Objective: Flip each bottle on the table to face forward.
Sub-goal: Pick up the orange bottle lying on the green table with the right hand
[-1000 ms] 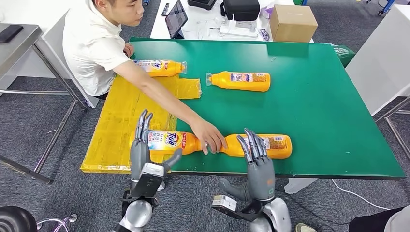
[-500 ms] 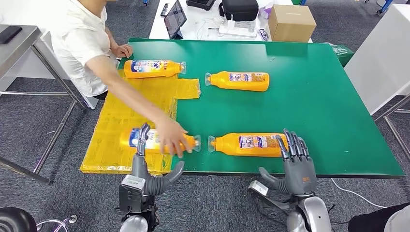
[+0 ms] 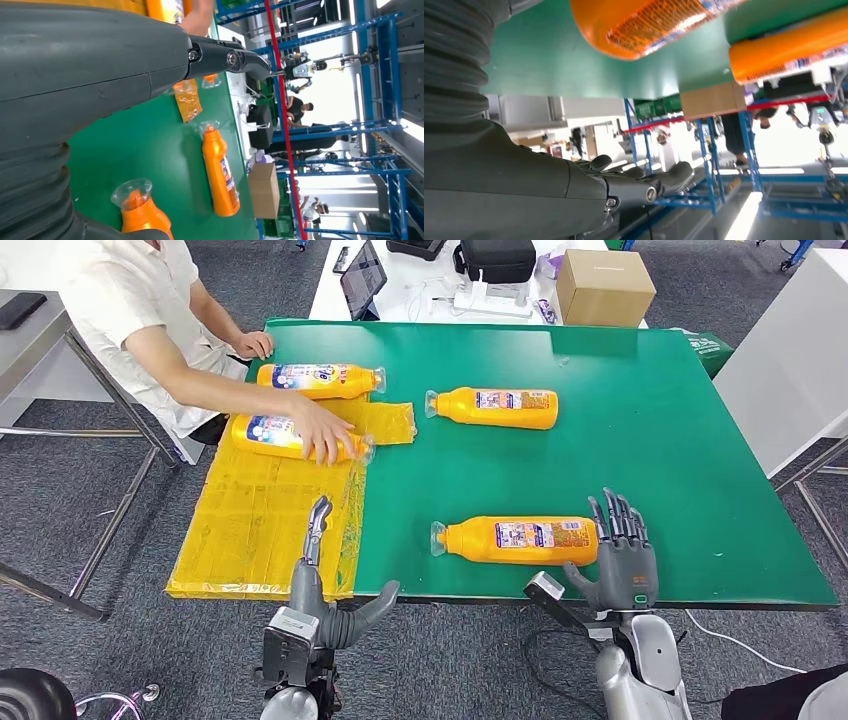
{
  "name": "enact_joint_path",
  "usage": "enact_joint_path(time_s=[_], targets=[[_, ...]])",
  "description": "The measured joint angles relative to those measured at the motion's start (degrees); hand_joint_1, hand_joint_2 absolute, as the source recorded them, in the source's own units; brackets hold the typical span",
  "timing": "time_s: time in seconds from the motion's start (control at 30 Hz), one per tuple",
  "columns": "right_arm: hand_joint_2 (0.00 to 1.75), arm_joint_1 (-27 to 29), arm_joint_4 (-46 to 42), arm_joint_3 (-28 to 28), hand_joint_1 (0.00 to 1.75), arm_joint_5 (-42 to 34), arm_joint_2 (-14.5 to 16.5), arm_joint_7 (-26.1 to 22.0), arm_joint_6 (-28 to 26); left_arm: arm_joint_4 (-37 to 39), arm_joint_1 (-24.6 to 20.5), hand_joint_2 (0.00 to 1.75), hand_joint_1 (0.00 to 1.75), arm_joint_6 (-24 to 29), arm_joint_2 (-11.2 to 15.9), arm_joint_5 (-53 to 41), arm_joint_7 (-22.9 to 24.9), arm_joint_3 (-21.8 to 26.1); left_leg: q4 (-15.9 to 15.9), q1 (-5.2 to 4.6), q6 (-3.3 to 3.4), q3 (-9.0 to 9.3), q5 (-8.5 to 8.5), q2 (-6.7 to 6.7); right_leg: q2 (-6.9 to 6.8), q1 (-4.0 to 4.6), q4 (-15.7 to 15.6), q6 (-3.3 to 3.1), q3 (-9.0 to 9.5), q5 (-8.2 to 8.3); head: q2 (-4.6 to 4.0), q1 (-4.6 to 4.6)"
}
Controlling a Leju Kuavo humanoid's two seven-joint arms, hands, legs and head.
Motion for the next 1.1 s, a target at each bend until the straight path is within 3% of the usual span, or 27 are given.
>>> enact_joint_path(time_s=[0.63, 1.07, 1.1], targets=[[1.75, -5.2, 12.9, 1.3, 0.0, 1.9, -0.5, 0.1, -0.1, 1.8, -1.6, 1.75, 0.0, 0.6, 0.5, 0.4, 0.2, -2.2, 0.0, 0.0, 0.0, 0.0, 0.0, 0.0, 0.0, 0.0, 0.0, 0.0, 0.0, 0.0, 0.0, -0.01], [1.75, -10.0, 19.8, 1.8, 0.0, 2.7, 0.5, 4.5, -0.1, 3.0, -3.6, 1.75, 0.0, 0.0, 0.5, 1.3, 1.0, -3.8, 0.0, 0.0, 0.0, -0.01, 0.01, -0.01, 0.0, 0.0, 0.0, 0.0, 0.0, 0.0, 0.0, 0.01], [1.75, -10.2, 20.4, 2.1, 0.37, 2.4, 0.5, 5.0, -0.2, 3.1, -3.8, 1.75, 0.0, -0.1, 0.5, 1.6, 1.3, -3.9, 0.0, 0.0, 0.0, 0.0, 0.01, 0.0, 0.0, 0.0, 0.0, 0.0, -0.01, 0.0, 0.0, 0.0]])
